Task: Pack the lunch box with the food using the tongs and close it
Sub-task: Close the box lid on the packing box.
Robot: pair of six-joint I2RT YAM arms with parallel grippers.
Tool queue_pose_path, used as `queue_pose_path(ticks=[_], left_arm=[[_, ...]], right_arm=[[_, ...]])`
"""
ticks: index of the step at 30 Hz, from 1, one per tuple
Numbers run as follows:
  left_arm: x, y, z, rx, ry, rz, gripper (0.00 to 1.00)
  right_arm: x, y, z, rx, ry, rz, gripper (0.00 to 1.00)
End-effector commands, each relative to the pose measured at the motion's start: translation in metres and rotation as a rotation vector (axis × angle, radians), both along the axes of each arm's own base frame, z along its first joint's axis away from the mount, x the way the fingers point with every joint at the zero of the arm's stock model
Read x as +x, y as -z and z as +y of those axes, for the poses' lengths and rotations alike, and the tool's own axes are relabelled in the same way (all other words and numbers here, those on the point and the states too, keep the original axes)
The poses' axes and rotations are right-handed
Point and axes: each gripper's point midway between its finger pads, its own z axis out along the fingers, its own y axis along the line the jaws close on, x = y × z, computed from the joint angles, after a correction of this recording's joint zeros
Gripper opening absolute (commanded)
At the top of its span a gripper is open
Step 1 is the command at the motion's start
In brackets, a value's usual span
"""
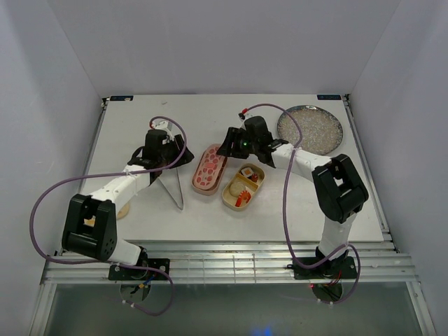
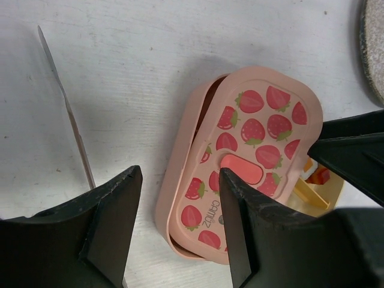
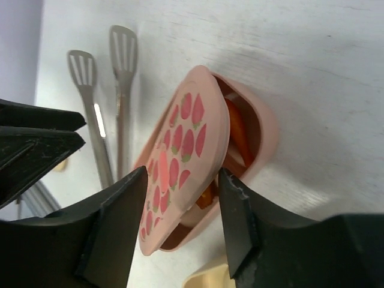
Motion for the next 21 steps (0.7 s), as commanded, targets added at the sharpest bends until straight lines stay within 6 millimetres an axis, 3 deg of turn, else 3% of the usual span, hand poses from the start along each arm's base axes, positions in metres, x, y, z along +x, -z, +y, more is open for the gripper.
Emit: queue_pose_path(ticks=[1,6,10,21], left_arm=[[0.005,-0.004,-0.001,0.011,0.002,-0.014,0.65],[0.005,0.001,0.000,0.013,0.003,-0.008,0.65],[0.005,0.001,-0.003,0.001,0.013,-0.009,0.65],[-0.002,0.024,-0.008,-0.011,0.048,0.029,0.64]], right_arm=[[0.000,0.011,-0.006,-0.114,0.013,0.019,0.55],[-0.002,0.021,-0.014,-0.187,0.047,0.030,0.49],[-0.003,0.019,-0.012,-0.214,0.042,0.020,0.42],[-0.007,0.033,-0.003,-0.200,0.012,0.043,0.36]])
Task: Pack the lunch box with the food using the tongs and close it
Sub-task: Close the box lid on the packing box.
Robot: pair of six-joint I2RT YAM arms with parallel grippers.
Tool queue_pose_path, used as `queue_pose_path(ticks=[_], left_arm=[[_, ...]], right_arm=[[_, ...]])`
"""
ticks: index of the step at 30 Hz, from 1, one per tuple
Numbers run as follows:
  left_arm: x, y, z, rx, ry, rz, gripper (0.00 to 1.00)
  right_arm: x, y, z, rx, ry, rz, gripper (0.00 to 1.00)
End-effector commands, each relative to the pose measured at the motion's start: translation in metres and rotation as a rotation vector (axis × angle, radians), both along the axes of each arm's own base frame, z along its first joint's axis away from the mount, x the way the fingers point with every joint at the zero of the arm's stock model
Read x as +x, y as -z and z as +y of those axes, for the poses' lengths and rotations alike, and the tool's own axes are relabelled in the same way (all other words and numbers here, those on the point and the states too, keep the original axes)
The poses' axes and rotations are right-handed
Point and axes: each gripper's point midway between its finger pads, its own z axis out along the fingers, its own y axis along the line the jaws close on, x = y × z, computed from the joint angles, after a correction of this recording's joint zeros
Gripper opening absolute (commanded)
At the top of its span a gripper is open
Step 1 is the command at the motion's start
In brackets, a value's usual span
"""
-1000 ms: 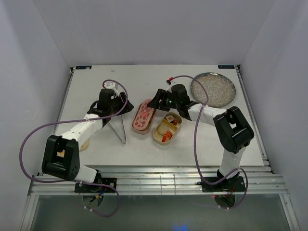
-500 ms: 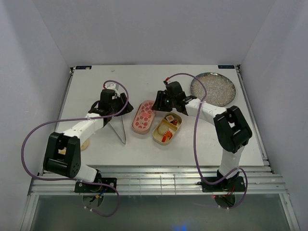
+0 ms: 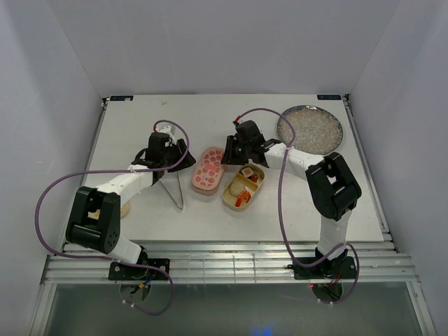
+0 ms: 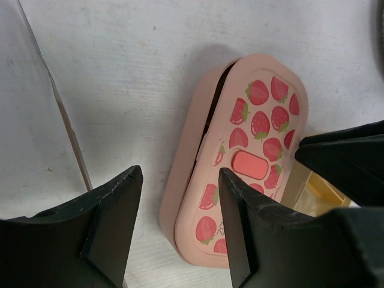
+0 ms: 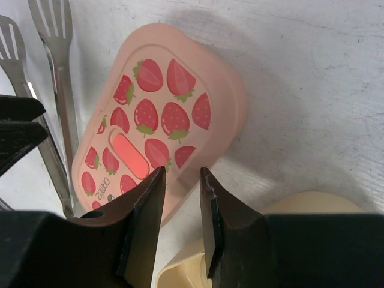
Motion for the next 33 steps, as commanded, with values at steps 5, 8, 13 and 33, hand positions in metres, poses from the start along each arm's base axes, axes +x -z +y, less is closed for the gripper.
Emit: queue_pose_path(ticks=[5,8,13,33], left_arm=[[-0.001,0.001,-0.003,-0.006,0.022,-0.015,0.64],[0.000,0.000,-0.004,-0.008,0.027,-0.020,0.64],[0.000,0.003,-0.003,-0.003,0.026,-0.014,0.64],[0.043,-0.050,-0.042,-0.023,0.151,-0.166,0.58]], right_arm=[[0.005,0.001,0.007,0.009,-0.002,-0.024,0.33],[0.006,0.002,0.008,0.010,-0.005,-0.024,0.33],[0.006,0.002,0.011,0.015,-0.011,-0.023,0.31],[0.036,-0.060,0.015,0.015,-0.014,-0.232,0.14]])
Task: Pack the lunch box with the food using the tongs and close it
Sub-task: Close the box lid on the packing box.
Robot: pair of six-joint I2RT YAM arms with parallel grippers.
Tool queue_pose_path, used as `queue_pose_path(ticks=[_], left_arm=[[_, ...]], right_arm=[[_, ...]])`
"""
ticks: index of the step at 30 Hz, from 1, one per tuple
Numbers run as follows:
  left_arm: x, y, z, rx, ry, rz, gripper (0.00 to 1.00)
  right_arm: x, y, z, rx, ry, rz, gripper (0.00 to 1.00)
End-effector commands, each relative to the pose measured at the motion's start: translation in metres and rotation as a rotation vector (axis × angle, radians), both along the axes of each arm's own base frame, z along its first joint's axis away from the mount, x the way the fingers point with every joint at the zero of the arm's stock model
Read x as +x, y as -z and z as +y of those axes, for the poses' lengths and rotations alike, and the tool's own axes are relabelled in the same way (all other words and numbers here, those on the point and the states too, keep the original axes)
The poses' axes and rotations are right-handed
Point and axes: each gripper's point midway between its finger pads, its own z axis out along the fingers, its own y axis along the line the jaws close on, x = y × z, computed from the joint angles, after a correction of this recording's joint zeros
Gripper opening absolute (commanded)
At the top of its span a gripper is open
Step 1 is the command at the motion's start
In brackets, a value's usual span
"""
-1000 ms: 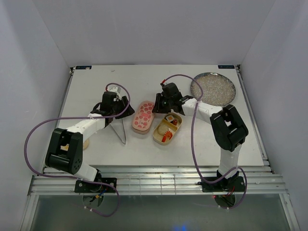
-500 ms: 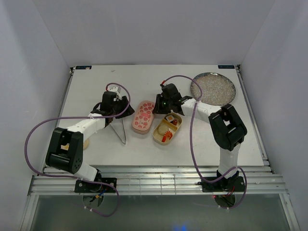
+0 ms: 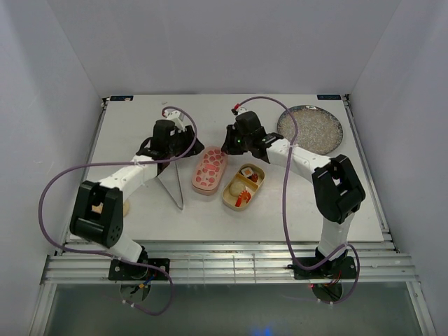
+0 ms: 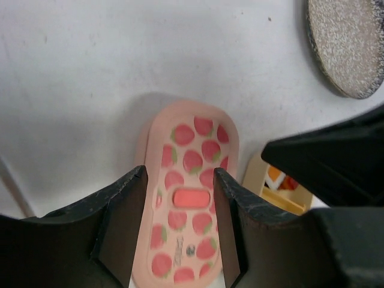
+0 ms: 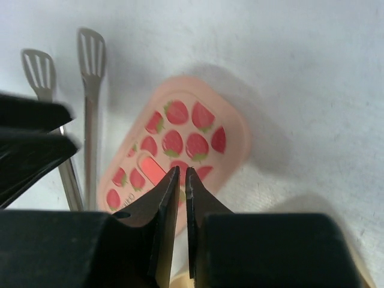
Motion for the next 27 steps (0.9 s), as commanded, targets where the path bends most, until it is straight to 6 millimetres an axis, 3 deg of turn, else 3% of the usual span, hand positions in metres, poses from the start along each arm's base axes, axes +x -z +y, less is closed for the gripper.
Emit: queue_pose_path(ticks=[1,7,15,23,27], left_arm=[[0.023,-0.005,-0.011,0.016,0.058,-0.042,0.58],[0.032,0.004,-0.018,-0.003,0.067,-0.054,0.58],[0.026,0.014,-0.009,0.032,0.037,-0.043,0.58],[0.021,0.020,-0.008,0.033,0.043,-0.034,0.57],[0.016,0.003,-0.013,0.026,0.051,-0.069,0.57]], right_arm=[[0.017,-0.016,0.011,0.024,-0.014,-0.095,0.13],[0.029,0.002,0.011,0.004,0.003,-0.103,0.11],[0.013,0.053,0.015,-0.006,-0.040,0.008,0.08],[0.001,0.058,0.005,-0.011,-0.010,0.016,0.08],[-0.002,0.063,-0.003,-0.029,0.020,0.032,0.08]])
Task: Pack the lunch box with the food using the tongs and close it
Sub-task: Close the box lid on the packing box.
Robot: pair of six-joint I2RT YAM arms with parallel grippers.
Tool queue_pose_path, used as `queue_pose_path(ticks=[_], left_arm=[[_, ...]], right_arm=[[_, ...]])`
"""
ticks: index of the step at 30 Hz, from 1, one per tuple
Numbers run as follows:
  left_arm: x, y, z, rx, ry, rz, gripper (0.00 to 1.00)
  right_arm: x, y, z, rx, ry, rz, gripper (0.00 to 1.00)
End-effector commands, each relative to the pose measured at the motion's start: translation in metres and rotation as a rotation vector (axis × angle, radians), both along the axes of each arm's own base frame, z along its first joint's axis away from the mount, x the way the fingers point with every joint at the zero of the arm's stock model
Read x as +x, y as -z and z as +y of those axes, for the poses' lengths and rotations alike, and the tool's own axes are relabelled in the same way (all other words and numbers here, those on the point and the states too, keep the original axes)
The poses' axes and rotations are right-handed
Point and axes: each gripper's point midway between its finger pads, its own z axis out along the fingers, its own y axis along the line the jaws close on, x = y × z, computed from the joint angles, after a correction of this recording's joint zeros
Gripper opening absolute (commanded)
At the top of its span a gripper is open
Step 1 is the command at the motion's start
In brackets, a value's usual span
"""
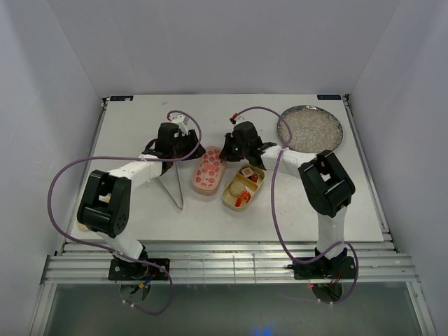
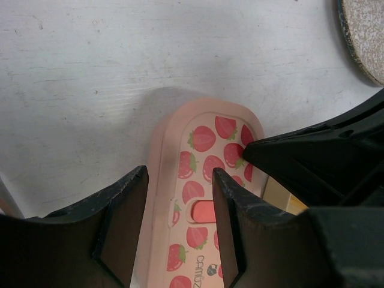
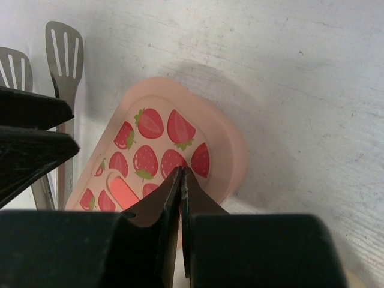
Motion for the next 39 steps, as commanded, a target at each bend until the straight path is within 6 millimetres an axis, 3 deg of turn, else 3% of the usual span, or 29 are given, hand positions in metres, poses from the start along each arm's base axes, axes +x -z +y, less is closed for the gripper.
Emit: queue_pose_path(ticks=[1,7,15,19,23,32,39], left_arm=[[-0.005,-0.044,-0.006,-0.024,0.013,-0.107,0.57],[-0.027,-0.056,-0.033,-0.041,0.062,-0.130,0.57],[-0.045,-0.023,-0.057,-0.049,0.118,-0.088,0.57],[-0.049,0.002,-0.055,-0.040,0.096,-0.020,0.57],[-0.054,0.011,-0.047,-0.027,0.061,-0.006,0.57],[-0.060,0.039,-0.028,0.050,-0.008,0.053,0.58],[-0.062,0.046,-0.021,0.077,-0.032,0.068,0.57]], right_arm=[[-0.014,0.016,-0.015,-0.058,0.026,0.046,0.08],[-0.017,0.024,-0.017,-0.064,0.023,0.057,0.08],[-0.020,0.038,-0.020,-0.090,0.017,0.081,0.08],[-0.016,0.027,-0.020,-0.099,0.013,0.056,0.08],[-0.009,0.007,-0.017,-0.092,-0.001,0.014,0.08],[-0.005,-0.015,-0.010,-0.087,-0.041,-0.005,0.08],[0.005,-0.061,-0.002,-0.052,-0.077,-0.105,0.08]])
